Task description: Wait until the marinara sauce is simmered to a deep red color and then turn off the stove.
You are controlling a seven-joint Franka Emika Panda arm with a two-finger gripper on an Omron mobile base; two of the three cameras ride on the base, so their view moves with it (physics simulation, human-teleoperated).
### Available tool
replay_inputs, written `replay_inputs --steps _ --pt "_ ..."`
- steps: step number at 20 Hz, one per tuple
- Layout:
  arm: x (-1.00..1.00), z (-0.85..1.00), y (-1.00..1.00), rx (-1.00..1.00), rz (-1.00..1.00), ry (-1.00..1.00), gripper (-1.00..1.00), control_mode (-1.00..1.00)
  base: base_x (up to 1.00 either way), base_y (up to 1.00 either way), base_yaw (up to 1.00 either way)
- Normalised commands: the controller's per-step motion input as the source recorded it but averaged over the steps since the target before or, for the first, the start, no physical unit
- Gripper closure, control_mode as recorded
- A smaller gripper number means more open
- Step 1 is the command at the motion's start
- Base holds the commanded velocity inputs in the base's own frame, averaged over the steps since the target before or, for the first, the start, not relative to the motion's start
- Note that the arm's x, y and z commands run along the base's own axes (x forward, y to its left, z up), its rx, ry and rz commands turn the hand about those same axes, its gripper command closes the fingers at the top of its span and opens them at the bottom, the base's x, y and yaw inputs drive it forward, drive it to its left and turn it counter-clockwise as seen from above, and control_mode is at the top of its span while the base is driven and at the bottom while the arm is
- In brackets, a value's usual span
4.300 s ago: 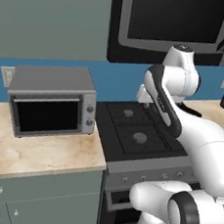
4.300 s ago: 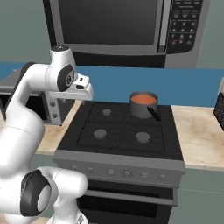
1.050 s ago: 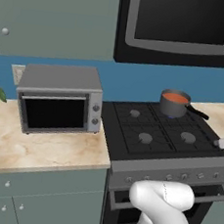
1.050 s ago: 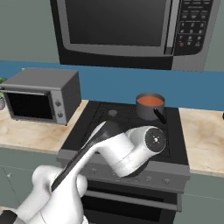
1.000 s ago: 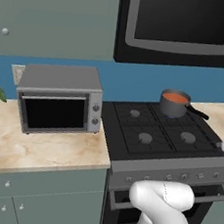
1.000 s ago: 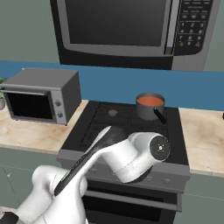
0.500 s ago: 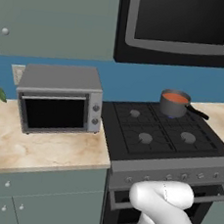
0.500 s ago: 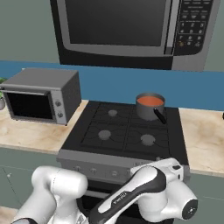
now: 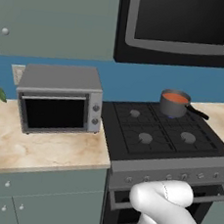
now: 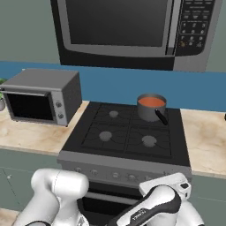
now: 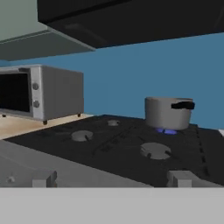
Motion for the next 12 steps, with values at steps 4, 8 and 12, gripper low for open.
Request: replay_inputs --steps 4,8,12 --pt "0.02 -0.34 -0.13 0.12 -0.19 0.00 -1.00 -1.00 0.00 0.00 0.00" --pt "0.04 -0.34 -0.04 0.10 -0.20 0.00 -1.00 -1.00 0.00 0.00 0.00" --pt "0.07 -0.38 0.00 0.05 -0.19 0.00 -1.00 -1.00 0.00 0.00 0.00"
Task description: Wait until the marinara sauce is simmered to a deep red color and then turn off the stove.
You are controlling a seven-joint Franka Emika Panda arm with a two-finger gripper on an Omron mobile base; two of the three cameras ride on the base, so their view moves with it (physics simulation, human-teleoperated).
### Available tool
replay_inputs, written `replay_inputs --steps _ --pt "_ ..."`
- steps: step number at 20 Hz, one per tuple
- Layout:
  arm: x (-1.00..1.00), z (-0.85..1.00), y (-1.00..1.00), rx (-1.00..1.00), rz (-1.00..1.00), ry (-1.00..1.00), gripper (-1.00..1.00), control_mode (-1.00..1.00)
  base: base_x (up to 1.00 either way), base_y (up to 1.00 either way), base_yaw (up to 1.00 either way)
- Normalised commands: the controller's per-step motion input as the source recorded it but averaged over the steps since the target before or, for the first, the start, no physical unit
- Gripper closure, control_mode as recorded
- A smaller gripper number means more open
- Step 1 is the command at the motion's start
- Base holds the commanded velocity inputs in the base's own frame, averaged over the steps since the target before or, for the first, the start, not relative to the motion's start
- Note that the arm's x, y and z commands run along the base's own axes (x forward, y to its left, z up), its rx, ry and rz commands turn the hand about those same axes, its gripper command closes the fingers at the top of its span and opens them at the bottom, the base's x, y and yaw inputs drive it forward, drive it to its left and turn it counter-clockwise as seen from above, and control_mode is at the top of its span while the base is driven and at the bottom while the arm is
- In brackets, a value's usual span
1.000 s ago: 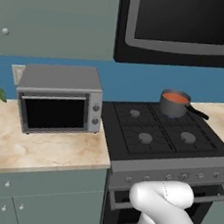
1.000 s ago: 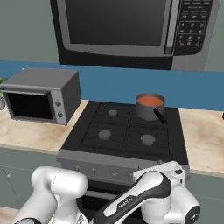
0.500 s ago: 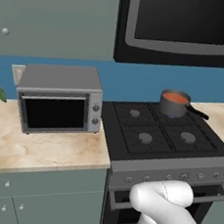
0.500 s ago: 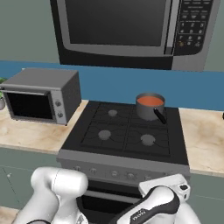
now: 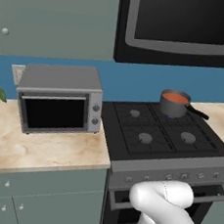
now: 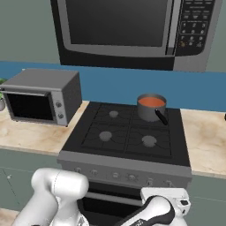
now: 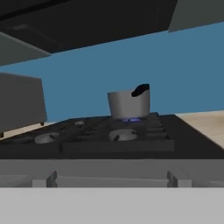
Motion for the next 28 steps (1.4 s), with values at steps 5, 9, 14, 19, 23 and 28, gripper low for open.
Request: replay_inputs --steps 5,9,14,19,23,28 --pt "0.21 -0.31 0.00 0.02 -0.17 0.00 -1.00 -1.00 0.00 0.00 0.00" --pt "0.34 -0.25 0.04 0.03 -0.11 0.00 -1.00 -1.00 0.00 0.00 0.00" --pt "0.33 -0.22 0.00 0.04 0.00 -0.09 -1.00 -1.00 0.00 0.00 0.00" --pt "0.11 -0.27 0.00 0.01 0.07 -0.21 -1.00 -1.00 0.00 0.00 0.00" --pt "0.05 -0.24 0.00 0.00 0.02 -0.22 -1.00 -1.00 0.00 0.00 0.00" --pt "0.05 -0.27 0.00 0.00 0.00 -0.22 -1.00 -1.00 0.00 0.00 0.00"
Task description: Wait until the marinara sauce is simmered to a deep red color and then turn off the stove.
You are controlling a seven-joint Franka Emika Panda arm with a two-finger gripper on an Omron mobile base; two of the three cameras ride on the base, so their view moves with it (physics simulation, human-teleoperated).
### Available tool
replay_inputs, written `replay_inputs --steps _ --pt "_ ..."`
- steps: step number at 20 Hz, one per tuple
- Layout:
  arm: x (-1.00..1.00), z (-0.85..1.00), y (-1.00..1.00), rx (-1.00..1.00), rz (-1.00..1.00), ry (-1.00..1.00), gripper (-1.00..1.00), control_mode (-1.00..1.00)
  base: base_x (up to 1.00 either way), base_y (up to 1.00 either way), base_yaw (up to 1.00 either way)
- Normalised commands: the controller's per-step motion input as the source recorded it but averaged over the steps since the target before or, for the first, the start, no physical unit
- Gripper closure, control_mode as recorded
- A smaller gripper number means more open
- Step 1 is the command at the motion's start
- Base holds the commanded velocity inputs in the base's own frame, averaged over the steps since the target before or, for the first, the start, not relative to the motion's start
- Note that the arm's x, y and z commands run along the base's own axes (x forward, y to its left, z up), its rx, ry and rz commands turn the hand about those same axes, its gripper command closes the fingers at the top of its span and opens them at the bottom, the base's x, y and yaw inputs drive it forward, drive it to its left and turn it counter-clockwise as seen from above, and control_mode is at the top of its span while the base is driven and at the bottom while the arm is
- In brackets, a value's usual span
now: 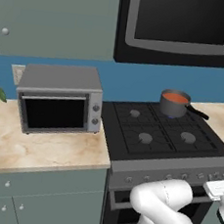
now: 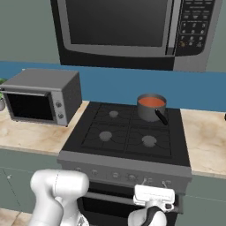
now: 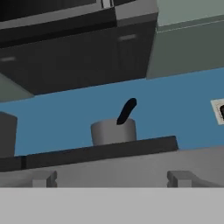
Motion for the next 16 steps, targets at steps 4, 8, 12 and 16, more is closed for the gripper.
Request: replay_inputs --steps 4,8,12,16 --pt "0.00 -0.26 -0.01 0.00 0.00 -0.09 -1.00 -1.00 0.00 0.00 0.00" --pt "0.03 -0.24 0.00 0.00 0.00 0.00 -1.00 -1.00 0.00 0.00 0.00" --pt "0.08 -0.12 0.00 0.00 0.00 0.12 -1.00 -1.00 0.00 0.00 0.00" --pt "0.07 -0.12 0.00 0.00 0.00 0.18 -1.00 -1.00 0.00 0.00 0.00"
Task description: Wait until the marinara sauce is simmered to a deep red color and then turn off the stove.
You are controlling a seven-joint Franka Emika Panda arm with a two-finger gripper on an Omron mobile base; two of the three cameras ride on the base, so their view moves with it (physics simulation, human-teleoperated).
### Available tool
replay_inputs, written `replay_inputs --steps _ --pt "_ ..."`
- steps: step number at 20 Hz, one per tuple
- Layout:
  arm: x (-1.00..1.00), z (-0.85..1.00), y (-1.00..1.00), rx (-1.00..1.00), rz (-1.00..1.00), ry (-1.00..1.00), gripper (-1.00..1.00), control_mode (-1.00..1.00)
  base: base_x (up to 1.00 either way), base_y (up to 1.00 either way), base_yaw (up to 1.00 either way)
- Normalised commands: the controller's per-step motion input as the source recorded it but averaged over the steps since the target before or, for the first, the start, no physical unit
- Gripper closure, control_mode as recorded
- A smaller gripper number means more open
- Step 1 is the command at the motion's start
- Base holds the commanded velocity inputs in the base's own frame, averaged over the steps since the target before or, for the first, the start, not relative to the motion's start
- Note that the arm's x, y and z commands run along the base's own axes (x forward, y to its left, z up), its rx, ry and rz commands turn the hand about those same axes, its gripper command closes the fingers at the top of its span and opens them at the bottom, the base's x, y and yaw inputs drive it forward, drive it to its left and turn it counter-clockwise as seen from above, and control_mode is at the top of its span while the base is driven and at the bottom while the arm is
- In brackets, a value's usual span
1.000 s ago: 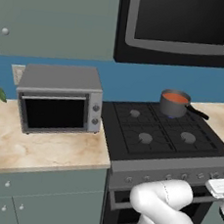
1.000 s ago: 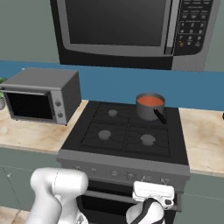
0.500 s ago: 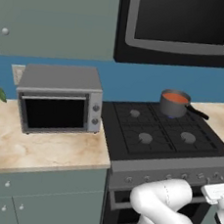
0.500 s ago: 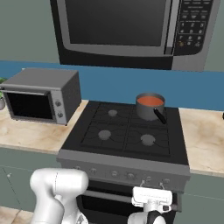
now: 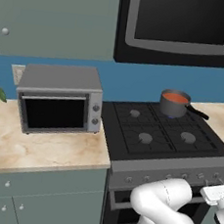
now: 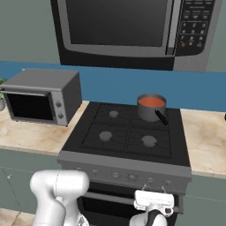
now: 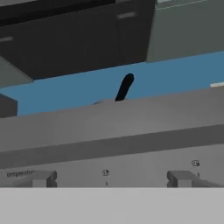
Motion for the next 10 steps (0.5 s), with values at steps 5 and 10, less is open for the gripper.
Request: replay_inputs --steps 5,10 --pt "0.24 -0.13 0.10 0.00 -0.02 0.12 -1.00 -1.00 0.00 0.00 0.00" --pt "0.23 -0.07 0.03 0.00 -0.03 0.02 -1.00 -1.00 0.00 0.00 0.00"
